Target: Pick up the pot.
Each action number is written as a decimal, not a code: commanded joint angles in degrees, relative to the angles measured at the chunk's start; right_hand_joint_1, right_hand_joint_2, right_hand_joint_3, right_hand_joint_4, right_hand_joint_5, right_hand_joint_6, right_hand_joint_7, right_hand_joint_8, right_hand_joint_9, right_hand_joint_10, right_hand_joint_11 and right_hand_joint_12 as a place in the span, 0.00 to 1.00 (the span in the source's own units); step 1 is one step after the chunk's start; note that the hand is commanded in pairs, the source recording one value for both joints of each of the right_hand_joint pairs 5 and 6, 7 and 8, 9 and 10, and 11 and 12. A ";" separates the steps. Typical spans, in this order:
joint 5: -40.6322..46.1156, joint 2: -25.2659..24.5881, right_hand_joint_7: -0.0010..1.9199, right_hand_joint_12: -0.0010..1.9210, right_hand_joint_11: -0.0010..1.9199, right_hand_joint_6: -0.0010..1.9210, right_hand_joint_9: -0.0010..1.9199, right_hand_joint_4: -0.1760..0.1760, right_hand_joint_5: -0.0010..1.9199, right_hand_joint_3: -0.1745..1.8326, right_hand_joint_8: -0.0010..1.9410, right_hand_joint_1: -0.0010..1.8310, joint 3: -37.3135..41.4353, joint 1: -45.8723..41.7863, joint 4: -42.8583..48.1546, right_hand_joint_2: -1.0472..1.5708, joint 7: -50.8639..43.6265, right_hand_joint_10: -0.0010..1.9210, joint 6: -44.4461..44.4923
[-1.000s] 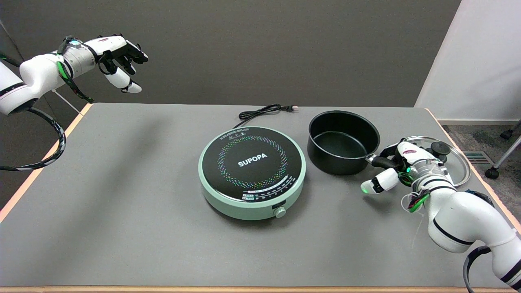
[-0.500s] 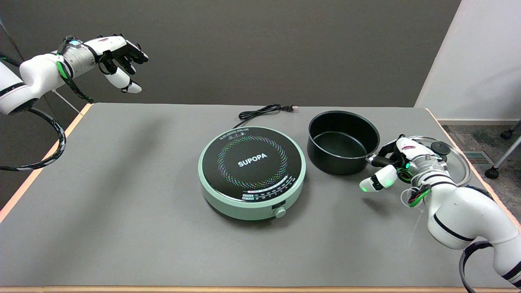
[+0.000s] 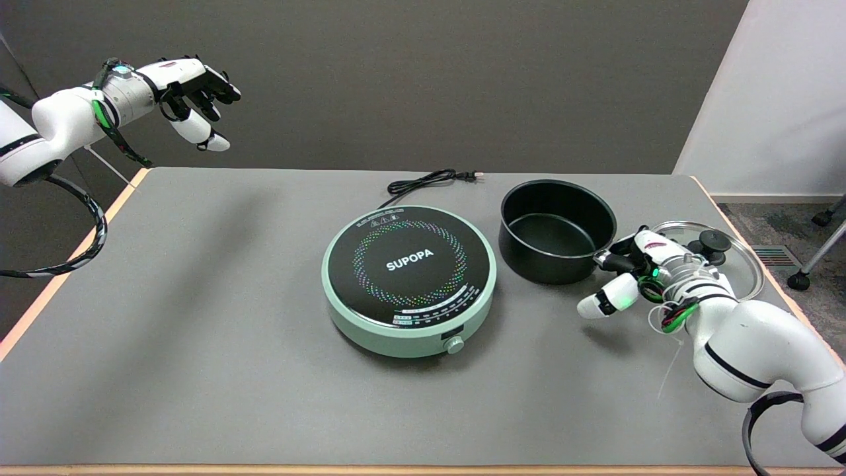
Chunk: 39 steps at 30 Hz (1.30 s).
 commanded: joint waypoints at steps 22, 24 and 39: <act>3.75 5.62 0.48 0.48 0.48 0.48 0.48 0.66 0.48 0.52 0.48 0.68 2.63 -0.73 0.82 0.24 -1.11 0.48 -1.34; 3.83 6.36 0.48 0.48 0.48 0.48 0.48 0.66 0.48 0.56 0.48 0.69 2.77 -0.53 0.75 0.24 -1.11 0.48 -1.49; 3.83 6.89 0.47 0.47 0.47 0.47 0.47 1.00 0.47 0.85 0.46 0.62 2.81 -0.59 0.14 0.18 -0.88 0.47 -3.21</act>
